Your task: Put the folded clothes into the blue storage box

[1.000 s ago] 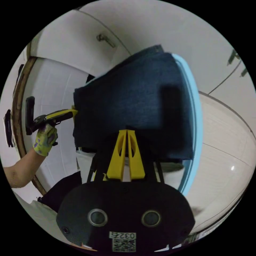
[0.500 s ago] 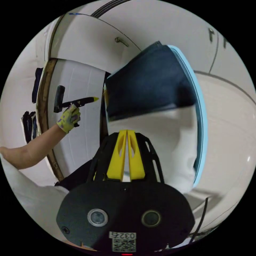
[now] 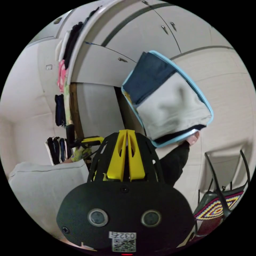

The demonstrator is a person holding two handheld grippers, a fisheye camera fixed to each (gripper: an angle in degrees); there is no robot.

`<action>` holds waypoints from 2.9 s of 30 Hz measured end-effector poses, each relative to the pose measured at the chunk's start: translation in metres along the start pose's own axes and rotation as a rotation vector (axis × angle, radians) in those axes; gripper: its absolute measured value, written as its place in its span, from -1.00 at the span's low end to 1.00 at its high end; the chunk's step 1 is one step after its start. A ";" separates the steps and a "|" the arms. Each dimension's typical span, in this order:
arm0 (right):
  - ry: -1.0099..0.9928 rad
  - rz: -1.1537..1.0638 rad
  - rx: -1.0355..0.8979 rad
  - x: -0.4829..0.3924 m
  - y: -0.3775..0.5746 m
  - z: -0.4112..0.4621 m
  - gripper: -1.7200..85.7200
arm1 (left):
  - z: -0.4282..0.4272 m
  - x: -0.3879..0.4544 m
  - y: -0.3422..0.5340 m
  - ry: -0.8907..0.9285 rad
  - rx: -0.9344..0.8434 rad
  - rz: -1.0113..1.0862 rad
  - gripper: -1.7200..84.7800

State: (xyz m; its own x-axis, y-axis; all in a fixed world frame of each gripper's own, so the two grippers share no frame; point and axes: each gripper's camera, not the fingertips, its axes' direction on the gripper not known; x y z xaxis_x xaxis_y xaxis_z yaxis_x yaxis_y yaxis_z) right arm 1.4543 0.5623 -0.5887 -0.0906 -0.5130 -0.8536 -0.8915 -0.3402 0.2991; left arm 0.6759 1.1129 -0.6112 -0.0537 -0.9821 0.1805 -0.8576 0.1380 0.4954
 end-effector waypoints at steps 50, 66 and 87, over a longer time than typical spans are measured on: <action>-0.730 -1.569 0.470 -0.424 0.359 -0.107 -0.73 | -0.173 0.588 0.573 -0.492 1.959 0.415 -0.92; -0.848 -1.769 0.644 -0.584 0.337 -0.125 -0.71 | -0.277 0.764 0.583 -0.883 2.021 0.391 -0.97; -0.348 -1.315 -0.435 -0.800 0.114 0.073 -0.67 | -0.507 0.490 0.426 -0.169 1.625 -0.996 -0.76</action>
State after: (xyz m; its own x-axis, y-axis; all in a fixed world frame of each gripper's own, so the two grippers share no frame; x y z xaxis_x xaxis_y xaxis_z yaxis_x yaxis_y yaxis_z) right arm 1.3930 0.9914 0.0976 0.5219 0.5540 -0.6486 -0.2124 -0.6520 -0.7279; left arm 0.5439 0.7556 0.1190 0.7324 -0.6327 0.2516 -0.1823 -0.5382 -0.8228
